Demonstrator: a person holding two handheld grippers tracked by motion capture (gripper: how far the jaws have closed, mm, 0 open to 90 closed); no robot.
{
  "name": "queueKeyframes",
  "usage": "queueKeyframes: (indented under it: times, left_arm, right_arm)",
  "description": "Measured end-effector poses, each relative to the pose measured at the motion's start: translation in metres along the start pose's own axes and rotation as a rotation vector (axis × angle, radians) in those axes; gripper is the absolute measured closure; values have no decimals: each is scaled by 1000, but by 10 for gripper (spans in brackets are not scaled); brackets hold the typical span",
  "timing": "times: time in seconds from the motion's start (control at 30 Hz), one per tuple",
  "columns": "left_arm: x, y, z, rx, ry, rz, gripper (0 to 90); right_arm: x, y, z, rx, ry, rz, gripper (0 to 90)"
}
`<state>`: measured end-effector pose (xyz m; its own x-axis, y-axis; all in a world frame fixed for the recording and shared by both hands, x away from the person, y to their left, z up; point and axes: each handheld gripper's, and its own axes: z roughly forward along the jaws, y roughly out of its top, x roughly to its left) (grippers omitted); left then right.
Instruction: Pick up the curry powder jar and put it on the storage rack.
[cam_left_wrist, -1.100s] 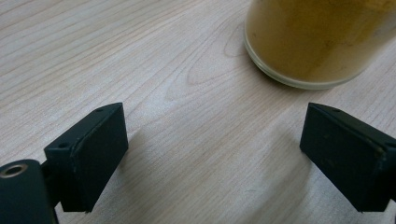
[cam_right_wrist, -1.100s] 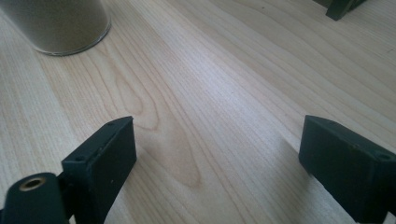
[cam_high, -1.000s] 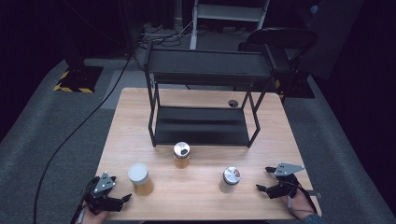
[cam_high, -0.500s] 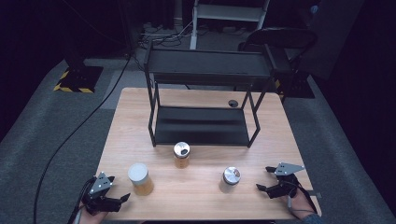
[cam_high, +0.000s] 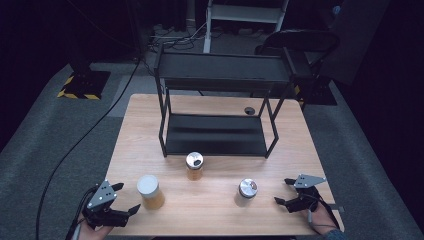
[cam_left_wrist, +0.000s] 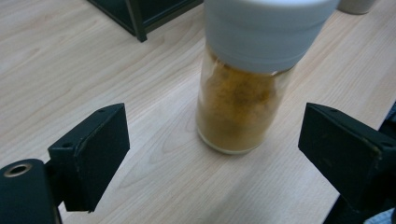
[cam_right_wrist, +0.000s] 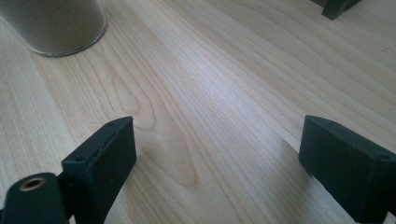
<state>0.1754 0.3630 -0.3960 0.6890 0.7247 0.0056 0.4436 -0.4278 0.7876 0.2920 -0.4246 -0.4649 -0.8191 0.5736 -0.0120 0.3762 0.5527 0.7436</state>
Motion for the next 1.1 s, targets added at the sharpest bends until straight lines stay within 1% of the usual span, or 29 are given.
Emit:
queueKeyframes:
  times: [0.13, 0.3, 0.47, 0.5, 0.57, 0.6, 0.73, 0.87, 1.1]
  left_arm:
    - [-3, 13, -6, 4, -11, 7, 97]
    - [-3, 19, -5, -2, -21, 4, 101]
    - [-1, 25, 1, -2, -30, 3, 105]
    - [-1, 29, 4, 2, -36, 10, 105]
    - [0, 30, 5, -1, -41, 13, 105]
    - [2, 32, 8, -11, -51, 11, 105]
    - [4, 35, 12, -15, -60, 16, 105]
    - [7, 42, 19, -14, -84, 32, 107]
    - [9, 46, 26, -21, -101, 36, 115]
  right_arm:
    - [0, 0, 0, 0, 0, 0, 109]
    - [0, 0, 0, 0, -3, 4, 109]
    - [1, 0, 0, 0, -8, 8, 109]
    - [1, 0, 0, 0, -11, 10, 109]
    - [1, 0, 0, 0, -13, 11, 109]
    - [2, 0, 0, 0, -19, 15, 109]
    - [2, 0, 0, 0, -24, 22, 109]
    - [4, 0, 0, 0, -35, 32, 109]
    - [7, 0, 0, 0, -45, 41, 109]
